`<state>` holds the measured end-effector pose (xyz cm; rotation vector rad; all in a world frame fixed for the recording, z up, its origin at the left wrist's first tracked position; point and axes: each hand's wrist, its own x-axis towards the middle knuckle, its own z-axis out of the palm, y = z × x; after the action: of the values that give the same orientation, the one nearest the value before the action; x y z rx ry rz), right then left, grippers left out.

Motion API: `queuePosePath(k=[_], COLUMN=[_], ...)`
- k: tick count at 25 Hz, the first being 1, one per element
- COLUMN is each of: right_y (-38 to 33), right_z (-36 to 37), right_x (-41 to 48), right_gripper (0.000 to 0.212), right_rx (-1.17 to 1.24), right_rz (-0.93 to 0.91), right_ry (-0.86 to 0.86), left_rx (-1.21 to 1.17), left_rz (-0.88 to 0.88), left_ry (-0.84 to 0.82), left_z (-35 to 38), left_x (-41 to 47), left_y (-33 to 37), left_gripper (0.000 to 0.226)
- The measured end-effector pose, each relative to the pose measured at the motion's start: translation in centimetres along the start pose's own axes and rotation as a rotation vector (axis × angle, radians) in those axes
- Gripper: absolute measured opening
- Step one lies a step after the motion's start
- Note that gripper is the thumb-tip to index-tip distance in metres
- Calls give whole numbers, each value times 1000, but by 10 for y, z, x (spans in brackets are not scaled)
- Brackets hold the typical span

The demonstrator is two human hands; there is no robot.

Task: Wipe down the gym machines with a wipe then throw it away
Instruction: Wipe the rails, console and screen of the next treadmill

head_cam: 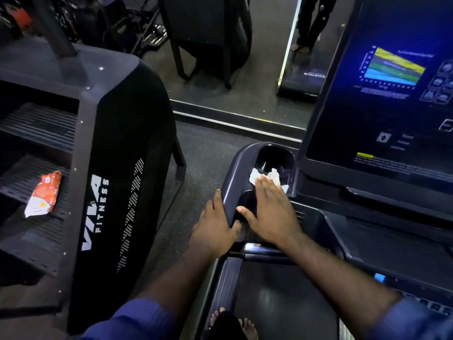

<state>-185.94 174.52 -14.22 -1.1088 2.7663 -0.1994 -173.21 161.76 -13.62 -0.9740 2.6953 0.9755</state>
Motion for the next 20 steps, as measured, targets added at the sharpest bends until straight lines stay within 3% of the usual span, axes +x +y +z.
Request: queuePosePath(k=[3,5,8,12,16,20], right_y=[-19,-24,2,28,10,8], right_z=[-14,-21,-29,-46,-42,-25], right_x=[31,32,-3,2,32,-9], right_gripper=[95,89,89,128,143,132], right_rx=[253,250,-41,-509,-358,-231], right_rz=[68,69,-66,-25,151,39], right_ry=[-23,26,48,-125,-229,-14], left_rx=[-5,-8,-6,4,-1,11], left_rz=[5,3,7,6,3,1], left_ry=[-4,4,10,11,8,-9], left_z=[1,-1,-2,-3,-3,-4], left_x=[0,-2,-2,-3,0,0], left_y=[-2,-1,0,0,1,-1], left_gripper=[100,100,100,99,99,102])
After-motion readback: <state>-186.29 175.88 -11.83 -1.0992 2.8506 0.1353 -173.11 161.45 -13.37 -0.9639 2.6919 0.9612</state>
